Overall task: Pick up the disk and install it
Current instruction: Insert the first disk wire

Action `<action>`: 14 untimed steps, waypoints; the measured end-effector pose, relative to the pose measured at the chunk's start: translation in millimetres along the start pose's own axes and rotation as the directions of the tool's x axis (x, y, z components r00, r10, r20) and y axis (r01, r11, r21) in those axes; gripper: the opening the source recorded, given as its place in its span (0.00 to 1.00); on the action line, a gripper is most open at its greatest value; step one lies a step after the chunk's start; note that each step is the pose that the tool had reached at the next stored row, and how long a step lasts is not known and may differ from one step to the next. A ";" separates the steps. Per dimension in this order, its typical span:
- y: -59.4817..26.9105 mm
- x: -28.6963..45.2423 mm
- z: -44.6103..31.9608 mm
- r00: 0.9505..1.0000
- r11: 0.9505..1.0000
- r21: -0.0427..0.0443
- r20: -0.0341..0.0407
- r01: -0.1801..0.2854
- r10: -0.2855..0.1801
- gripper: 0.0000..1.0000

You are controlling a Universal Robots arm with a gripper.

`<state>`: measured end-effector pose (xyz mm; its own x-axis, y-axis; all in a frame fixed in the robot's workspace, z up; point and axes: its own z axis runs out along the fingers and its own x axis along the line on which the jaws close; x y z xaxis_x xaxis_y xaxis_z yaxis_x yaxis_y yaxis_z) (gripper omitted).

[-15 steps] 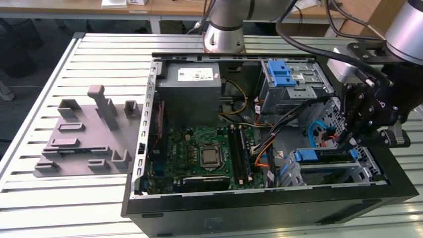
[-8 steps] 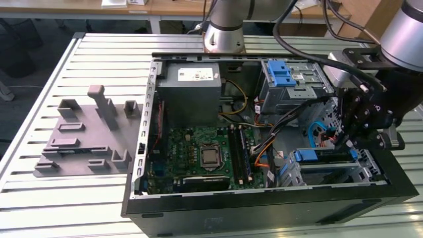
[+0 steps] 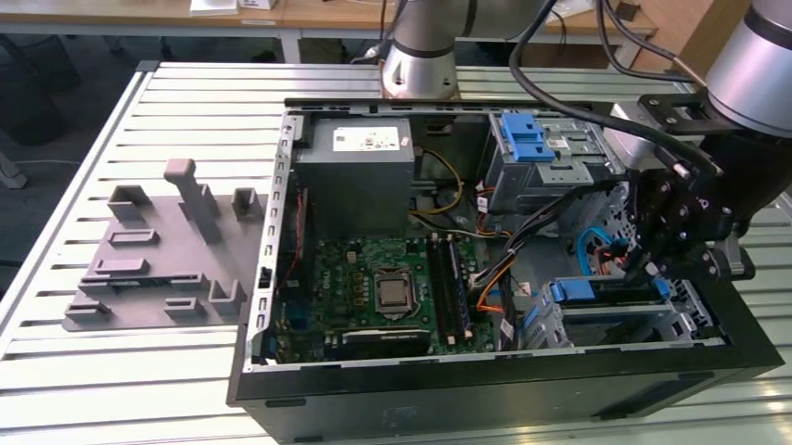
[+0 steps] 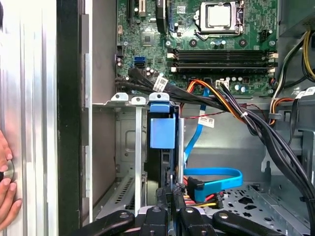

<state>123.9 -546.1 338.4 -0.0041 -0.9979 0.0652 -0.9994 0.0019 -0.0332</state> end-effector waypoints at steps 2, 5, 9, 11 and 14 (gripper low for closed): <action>0.0 -0.3 0.9 1.000 1.000 0.000 0.000 0.000 0.000 0.16; 0.0 -0.3 1.7 1.000 1.000 0.000 0.000 0.000 0.000 0.16; 0.1 -0.4 2.5 1.000 1.000 0.000 0.000 0.000 0.000 0.16; 0.1 -0.4 2.8 1.000 1.000 0.000 0.000 0.000 0.000 0.16; 0.1 -0.4 3.2 1.000 1.000 0.000 0.000 0.000 0.000 0.16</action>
<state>123.9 -545.8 335.1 -0.0040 -0.9979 0.0651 -0.9994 0.0018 -0.0332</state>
